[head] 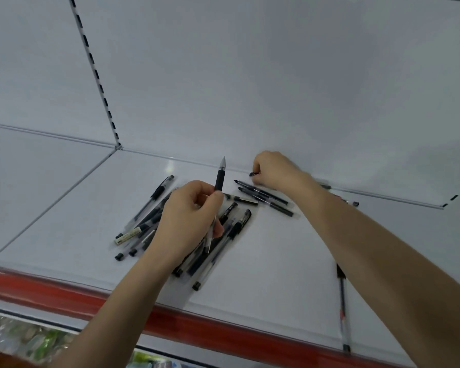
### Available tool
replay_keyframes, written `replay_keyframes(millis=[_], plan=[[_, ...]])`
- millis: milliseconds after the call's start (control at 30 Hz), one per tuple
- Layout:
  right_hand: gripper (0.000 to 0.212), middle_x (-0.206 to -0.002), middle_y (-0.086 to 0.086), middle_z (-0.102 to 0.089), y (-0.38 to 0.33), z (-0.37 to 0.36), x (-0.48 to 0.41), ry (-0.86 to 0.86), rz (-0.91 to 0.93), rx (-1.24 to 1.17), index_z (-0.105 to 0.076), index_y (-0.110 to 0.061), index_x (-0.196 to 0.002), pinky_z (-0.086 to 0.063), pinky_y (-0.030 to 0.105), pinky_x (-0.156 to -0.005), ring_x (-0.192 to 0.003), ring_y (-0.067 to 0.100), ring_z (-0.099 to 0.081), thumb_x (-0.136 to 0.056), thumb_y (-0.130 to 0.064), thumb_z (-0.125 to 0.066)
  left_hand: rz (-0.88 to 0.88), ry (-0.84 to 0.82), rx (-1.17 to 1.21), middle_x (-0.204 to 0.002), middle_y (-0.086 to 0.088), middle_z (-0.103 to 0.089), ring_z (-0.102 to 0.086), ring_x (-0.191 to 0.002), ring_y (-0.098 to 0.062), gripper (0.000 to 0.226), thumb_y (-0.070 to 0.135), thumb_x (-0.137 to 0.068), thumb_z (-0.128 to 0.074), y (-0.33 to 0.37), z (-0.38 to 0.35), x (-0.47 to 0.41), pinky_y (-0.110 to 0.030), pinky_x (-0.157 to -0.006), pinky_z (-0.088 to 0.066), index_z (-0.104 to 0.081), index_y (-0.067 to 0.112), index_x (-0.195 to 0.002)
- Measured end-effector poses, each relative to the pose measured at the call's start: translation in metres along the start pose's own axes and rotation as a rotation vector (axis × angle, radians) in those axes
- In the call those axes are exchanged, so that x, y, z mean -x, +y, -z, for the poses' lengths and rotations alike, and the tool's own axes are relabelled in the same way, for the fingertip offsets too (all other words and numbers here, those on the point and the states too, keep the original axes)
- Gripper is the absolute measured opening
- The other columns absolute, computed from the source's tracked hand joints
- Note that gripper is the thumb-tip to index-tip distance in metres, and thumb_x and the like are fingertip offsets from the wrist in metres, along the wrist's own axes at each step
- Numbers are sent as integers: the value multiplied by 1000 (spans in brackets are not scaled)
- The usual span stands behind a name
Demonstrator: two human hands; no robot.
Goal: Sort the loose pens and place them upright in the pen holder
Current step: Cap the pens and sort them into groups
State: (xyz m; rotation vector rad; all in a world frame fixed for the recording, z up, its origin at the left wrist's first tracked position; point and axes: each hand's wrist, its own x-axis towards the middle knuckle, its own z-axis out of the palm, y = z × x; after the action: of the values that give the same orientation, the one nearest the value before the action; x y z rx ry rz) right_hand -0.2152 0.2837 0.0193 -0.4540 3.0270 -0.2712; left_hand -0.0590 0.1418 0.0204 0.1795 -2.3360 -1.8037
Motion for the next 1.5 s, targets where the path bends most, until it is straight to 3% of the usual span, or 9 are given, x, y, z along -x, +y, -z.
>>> replay_keyframes(millis=[100, 167, 233, 367, 467, 967, 1333, 1433, 1500], plan=[[19, -104, 12, -65, 6, 3, 12, 48, -26, -103, -63, -3, -97, -47, 32, -80, -96, 29, -60, -80, -7, -58, -7, -15, 5, -45, -2, -60, -59, -45, -12, 13, 18, -90, -51, 2, -3, 1, -30, -59, -51, -59, 12, -83], [19, -102, 8, -63, 13, 5, 22, 103, -33, -204, -61, -5, -100, -43, 23, -70, -92, 22, -57, -81, -10, -58, -15, -25, 16, -50, -4, -59, -58, -44, -13, 13, 18, -89, -51, 6, -5, 2, -33, -59, -52, -59, 9, -84], [17, -91, 2, -60, 16, 12, 34, 226, -53, -451, -61, -7, -99, -39, 13, -62, -82, 15, -53, -83, -12, -60, -24, -44, 22, -55, -8, -58, -57, -44, -13, 13, 18, -90, -51, 9, -8, 3, -33, -58, -53, -59, 9, -84], [11, -72, 2, -63, 13, 41, 71, 357, -39, -1186, -60, -7, -94, -53, 22, -68, -66, 12, -61, -84, -5, -62, -47, -96, 82, -59, -3, -53, -50, -39, -7, 13, 15, -91, -51, 16, -15, 7, -23, -45, -48, -60, 10, -81], [14, -67, -1, -68, 10, 56, 99, 389, 41, -1378, -60, -14, -93, -56, 22, -69, -68, 12, -67, -85, -3, -62, -96, -127, 96, -59, 3, -53, -43, -39, -4, 15, 13, -90, -52, 21, -22, 11, -14, -40, -37, -59, 14, -77], [11, -80, 3, -70, 1, 57, 137, 342, 45, -1321, -62, -15, -88, -57, 23, -69, -66, 10, -68, -85, -5, -61, -200, -183, 97, -60, 7, -59, -39, -45, -4, 12, 15, -88, -53, 26, -32, 17, -15, -47, -33, -63, 16, -81], [9, -67, -3, -70, -8, 37, 142, 418, 11, -1341, -60, -11, -86, -55, 17, -63, -65, 8, -68, -85, -2, -61, -259, -94, -7, -56, 8, -61, -47, -45, 1, 24, 12, -87, -57, 23, -33, 17, -8, -46, -34, -63, 29, -70], [7, -70, -2, -71, 2, 42, 137, 325, 1, -1343, -61, -11, -87, -57, 20, -66, -66, 11, -69, -86, -3, -60, -233, -113, -39, -54, 8, -61, -50, -43, -1, 18, 14, -86, -58, 26, -31, 14, -13, -45, -41, -65, 21, -71], [7, -75, 2, -70, 17, 46, 129, 325, -36, -1322, -62, -12, -88, -57, 21, -67, -66, 10, -69, -86, -5, -59, -237, -98, -168, -58, 3, -63, -57, -51, -7, 16, 18, -85, -59, 23, -29, 12, -23, -53, -47, -67, 15, -72]])
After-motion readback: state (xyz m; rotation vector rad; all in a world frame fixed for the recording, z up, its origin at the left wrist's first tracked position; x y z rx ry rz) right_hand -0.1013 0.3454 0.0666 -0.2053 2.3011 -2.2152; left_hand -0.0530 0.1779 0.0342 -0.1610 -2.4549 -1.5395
